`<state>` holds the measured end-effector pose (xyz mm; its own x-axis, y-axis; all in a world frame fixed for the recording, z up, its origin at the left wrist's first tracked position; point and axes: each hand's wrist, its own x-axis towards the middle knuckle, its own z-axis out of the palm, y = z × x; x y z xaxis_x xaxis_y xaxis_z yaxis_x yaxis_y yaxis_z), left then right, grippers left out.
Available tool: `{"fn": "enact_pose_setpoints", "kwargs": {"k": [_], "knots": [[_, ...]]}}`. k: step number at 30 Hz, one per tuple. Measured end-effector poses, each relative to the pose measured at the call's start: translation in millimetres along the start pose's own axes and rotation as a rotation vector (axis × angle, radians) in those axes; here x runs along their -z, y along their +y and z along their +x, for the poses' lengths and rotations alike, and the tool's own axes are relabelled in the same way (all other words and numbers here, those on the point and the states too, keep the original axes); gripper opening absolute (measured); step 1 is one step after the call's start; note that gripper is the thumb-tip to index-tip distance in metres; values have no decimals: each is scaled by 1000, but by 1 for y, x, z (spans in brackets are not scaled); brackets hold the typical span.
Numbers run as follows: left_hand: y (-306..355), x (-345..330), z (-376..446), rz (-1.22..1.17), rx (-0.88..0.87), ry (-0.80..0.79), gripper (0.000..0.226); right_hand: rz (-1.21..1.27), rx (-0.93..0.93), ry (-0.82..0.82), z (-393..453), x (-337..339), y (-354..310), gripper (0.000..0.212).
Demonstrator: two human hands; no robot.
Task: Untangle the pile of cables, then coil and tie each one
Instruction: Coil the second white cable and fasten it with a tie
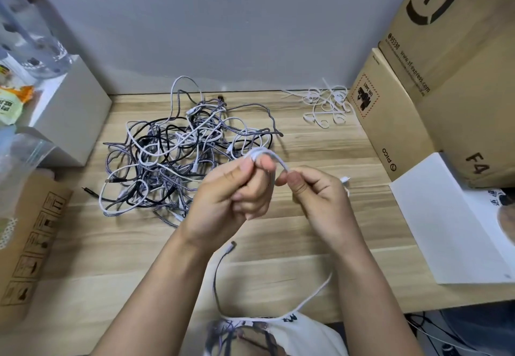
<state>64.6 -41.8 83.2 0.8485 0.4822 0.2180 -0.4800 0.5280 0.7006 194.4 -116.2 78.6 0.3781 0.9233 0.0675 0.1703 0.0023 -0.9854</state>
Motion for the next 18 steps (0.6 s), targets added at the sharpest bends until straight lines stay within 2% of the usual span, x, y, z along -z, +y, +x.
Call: {"fn": "enact_pose_setpoints", "kwargs": {"k": [3, 5, 8, 10, 13, 18], "knots": [[2, -6, 5, -21, -56, 74, 44, -68, -31, -103, -6, -8, 5, 24], [-2, -10, 9, 39, -65, 207, 55, -137, -71, -159, -8, -12, 5, 20], [-7, -7, 10, 244, -124, 361, 34, -122, -169, -297, -12, -17, 3, 19], [-6, -2, 10, 469, -157, 401, 34, -11, -268, -399, -18, -18, 1, 25], [-5, 4, 8, 614, -108, 373, 47, 50, -328, -346, -23, -14, -5, 31], [-13, -1, 5, 1059, -22, 306, 51, -199, -153, -176, -24, -10, -10, 26]]}}
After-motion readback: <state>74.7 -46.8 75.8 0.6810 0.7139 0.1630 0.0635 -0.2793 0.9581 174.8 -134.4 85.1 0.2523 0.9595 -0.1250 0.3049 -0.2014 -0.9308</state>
